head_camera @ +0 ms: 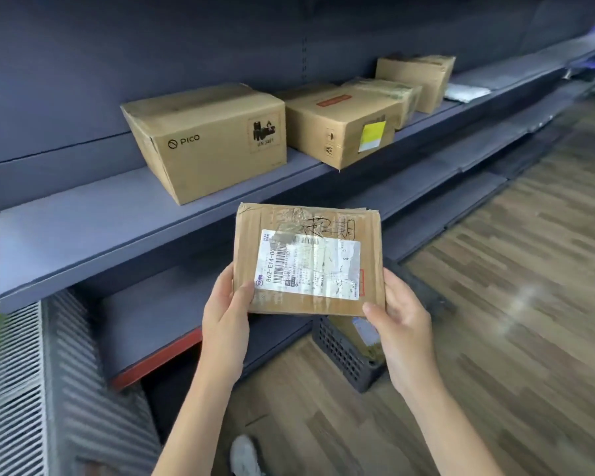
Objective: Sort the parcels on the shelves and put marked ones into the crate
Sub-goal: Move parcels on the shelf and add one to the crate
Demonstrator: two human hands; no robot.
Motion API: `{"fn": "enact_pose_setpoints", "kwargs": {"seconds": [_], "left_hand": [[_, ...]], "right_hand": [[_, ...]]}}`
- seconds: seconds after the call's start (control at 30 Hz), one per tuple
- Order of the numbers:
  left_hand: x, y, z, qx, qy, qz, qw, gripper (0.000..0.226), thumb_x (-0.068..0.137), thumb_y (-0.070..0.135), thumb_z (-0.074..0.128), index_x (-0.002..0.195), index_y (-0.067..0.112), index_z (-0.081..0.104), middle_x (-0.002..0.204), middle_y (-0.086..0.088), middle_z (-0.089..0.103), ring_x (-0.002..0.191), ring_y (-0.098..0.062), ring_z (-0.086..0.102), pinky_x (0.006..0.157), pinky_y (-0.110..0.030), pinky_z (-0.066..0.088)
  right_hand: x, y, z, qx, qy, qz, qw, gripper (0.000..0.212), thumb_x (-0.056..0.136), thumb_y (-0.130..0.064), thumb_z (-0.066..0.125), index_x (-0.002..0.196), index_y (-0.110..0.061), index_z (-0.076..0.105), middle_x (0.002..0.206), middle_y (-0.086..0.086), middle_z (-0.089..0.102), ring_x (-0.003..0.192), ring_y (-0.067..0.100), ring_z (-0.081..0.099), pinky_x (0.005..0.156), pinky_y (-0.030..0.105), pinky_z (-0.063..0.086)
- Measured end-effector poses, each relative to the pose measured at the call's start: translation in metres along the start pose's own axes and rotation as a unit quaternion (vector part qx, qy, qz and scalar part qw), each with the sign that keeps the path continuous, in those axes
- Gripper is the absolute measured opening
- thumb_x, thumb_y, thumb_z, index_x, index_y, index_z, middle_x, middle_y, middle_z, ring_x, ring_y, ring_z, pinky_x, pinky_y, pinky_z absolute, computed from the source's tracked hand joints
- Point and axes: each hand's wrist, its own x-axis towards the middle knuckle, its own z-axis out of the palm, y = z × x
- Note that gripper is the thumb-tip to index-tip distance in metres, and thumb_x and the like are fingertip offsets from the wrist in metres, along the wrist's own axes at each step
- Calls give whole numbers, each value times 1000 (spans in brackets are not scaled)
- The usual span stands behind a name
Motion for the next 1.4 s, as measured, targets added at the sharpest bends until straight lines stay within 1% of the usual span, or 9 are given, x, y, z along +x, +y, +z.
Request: {"fn": "enact_pose_setpoints", "kwargs": {"seconds": [0.2, 0.37, 0.53, 0.7, 0.8, 0.97, 1.1, 1.23, 1.4], "left_hand": [[-26, -15, 70, 31, -101, -27, 994, 17, 94, 36, 45, 100, 51, 51, 100, 30, 63, 96, 7, 60, 81, -23, 47], [-14, -36, 114, 71, -181, -51, 980, 16, 92, 34, 46, 101, 48, 49, 106, 20, 63, 100, -1, 60, 88, -32, 49], [20, -49, 155, 81, -248, -74, 963, 17, 89, 36, 46, 98, 51, 48, 105, 21, 61, 101, -2, 60, 82, -28, 49], [70, -65, 191, 68, -263, -104, 957, 24, 89, 36, 45, 112, 40, 46, 111, 13, 62, 104, -11, 60, 96, -45, 47], [106, -75, 207, 81, -265, -112, 954, 21, 94, 36, 43, 114, 41, 43, 111, 16, 60, 106, -10, 58, 99, -44, 44], [157, -98, 221, 94, -265, -141, 949, 19, 96, 30, 42, 114, 37, 41, 109, 17, 58, 107, -12, 55, 97, -39, 43], [177, -118, 229, 110, -257, -167, 946, 20, 96, 28, 44, 115, 32, 41, 112, 8, 59, 102, -14, 57, 90, -36, 45], [193, -135, 238, 120, -257, -193, 939, 25, 95, 25, 48, 119, 23, 42, 118, -2, 59, 108, -22, 57, 95, -45, 46], [207, -162, 275, 139, -223, -214, 941, 24, 93, 28, 51, 115, 28, 42, 108, 9, 60, 96, -4, 57, 79, -22, 45]], "right_hand": [[-30, 2, -74, 23, 108, 16, 994, 53, 85, 17, 44, 124, -18, 52, 113, -12, 66, 106, 2, 61, 86, 15, 49], [-36, 11, -110, 15, 195, 46, 980, 54, 84, 17, 45, 131, -9, 48, 122, 1, 63, 111, 10, 59, 97, 30, 47], [-9, 13, -131, -22, 244, 70, 967, 53, 83, 16, 47, 128, -11, 50, 116, -2, 65, 105, 6, 62, 91, 22, 49], [53, 17, -148, -69, 260, 84, 960, 52, 82, 16, 46, 127, -11, 51, 120, 1, 64, 111, 12, 60, 96, 29, 46], [98, 24, -150, -102, 260, 105, 954, 53, 82, 15, 46, 122, -17, 56, 110, -7, 68, 103, 5, 63, 85, 18, 52], [165, 45, -143, -155, 269, 140, 940, 50, 78, 11, 46, 92, -33, 65, 84, -20, 72, 82, -3, 66, 61, 9, 48], [200, 63, -149, -168, 258, 173, 936, 53, 76, 14, 44, 81, -35, 65, 82, -17, 72, 79, -2, 66, 59, 9, 47], [227, 77, -166, -180, 200, 200, 942, 53, 74, 15, 48, 87, -34, 66, 89, -13, 73, 86, 4, 66, 67, 15, 50], [275, 93, -209, -202, 141, 227, 942, 52, 75, 14, 50, 94, -32, 66, 89, -17, 72, 87, 0, 67, 67, 14, 50]]}}
